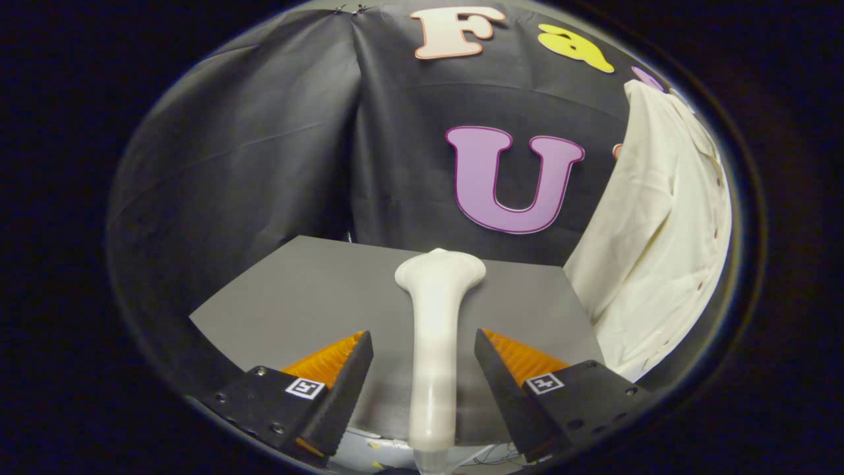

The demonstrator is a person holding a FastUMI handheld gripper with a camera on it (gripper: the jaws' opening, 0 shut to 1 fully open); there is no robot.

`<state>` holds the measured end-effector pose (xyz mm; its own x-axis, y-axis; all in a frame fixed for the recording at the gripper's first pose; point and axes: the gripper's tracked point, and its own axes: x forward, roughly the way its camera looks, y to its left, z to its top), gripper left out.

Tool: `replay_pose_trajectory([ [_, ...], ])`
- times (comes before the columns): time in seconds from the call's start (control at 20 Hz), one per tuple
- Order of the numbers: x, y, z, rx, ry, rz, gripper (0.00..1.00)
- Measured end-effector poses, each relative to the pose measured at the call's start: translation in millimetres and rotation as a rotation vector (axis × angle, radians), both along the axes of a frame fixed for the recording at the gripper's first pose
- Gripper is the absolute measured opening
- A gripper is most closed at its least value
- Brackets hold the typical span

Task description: Iron the clothes twice with a garment steamer, once on the left side and once on the right side.

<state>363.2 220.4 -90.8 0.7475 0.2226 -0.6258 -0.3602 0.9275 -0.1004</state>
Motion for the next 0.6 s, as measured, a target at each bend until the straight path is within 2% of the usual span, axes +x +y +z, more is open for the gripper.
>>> replay_pose_trajectory([
  [0.05,8.9,0.8,-4.2,0.005,0.012,-0.02,0.9],
  [0.1,17.1,0.4,-7.9,0.012,0.022,-0.038,0.81],
  [0.25,31.2,2.9,-19.7,-0.002,0.062,-0.041,0.8],
  [0.45,27.2,2.7,-40.4,-0.061,0.176,-0.019,0.77],
  [0.6,29.6,0.0,-44.2,-0.046,0.237,-0.049,0.47],
])
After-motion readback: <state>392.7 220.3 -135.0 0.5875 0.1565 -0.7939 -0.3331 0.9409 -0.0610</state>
